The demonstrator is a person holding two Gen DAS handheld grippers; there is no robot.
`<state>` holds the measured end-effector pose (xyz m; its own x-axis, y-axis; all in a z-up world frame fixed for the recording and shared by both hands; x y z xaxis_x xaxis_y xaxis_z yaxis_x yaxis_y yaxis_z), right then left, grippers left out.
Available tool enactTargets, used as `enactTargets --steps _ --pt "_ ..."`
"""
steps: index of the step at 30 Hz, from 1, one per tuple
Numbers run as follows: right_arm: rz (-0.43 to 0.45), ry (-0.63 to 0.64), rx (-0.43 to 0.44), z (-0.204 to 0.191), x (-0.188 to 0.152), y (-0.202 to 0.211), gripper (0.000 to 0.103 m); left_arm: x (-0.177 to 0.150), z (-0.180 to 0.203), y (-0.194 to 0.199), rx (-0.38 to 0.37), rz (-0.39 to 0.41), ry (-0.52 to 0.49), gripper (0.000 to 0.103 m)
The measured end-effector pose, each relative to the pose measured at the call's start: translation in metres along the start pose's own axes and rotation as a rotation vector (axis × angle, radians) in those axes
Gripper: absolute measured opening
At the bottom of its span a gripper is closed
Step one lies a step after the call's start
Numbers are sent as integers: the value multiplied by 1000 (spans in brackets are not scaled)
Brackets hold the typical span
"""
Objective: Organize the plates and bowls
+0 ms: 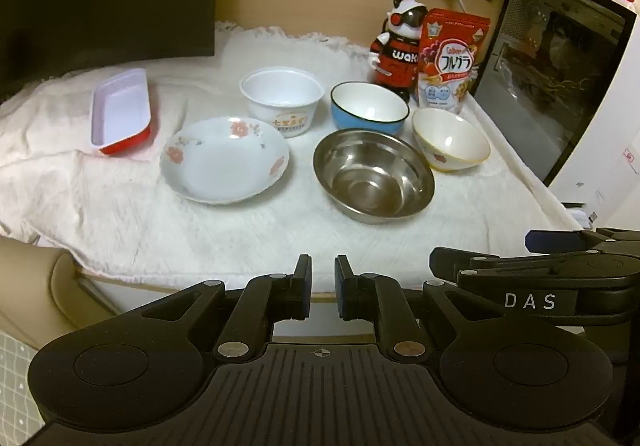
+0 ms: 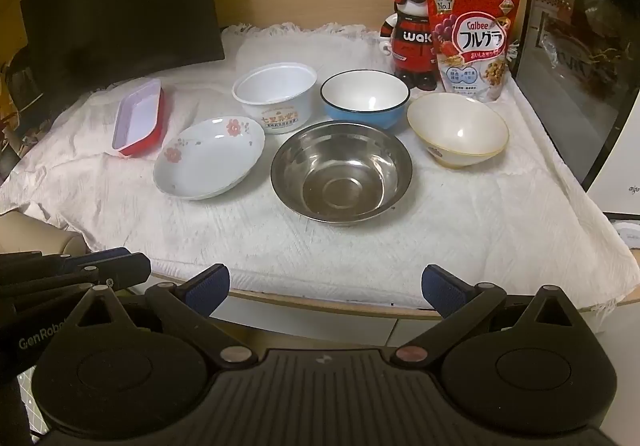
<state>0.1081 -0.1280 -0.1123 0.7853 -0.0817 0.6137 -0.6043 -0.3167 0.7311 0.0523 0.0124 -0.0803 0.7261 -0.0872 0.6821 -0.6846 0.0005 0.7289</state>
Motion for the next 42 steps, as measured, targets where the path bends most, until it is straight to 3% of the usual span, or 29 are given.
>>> enactTargets --steps 42 --pt "9 2 7 -10 4 0 103 4 -9 -3 3 -17 14 15"
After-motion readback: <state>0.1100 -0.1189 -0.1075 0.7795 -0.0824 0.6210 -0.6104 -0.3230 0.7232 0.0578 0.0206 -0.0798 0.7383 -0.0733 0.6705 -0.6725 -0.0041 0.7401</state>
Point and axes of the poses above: each gripper's, at about its wrist camera, not at the fingertips, and y roughly against the way its jaws point, z to its right, x to its top, the point moved 10 cm from there along -y, roughly the way its jaws point, and after that the axes turned 15 degrees about -y, right-handed, at the moved point
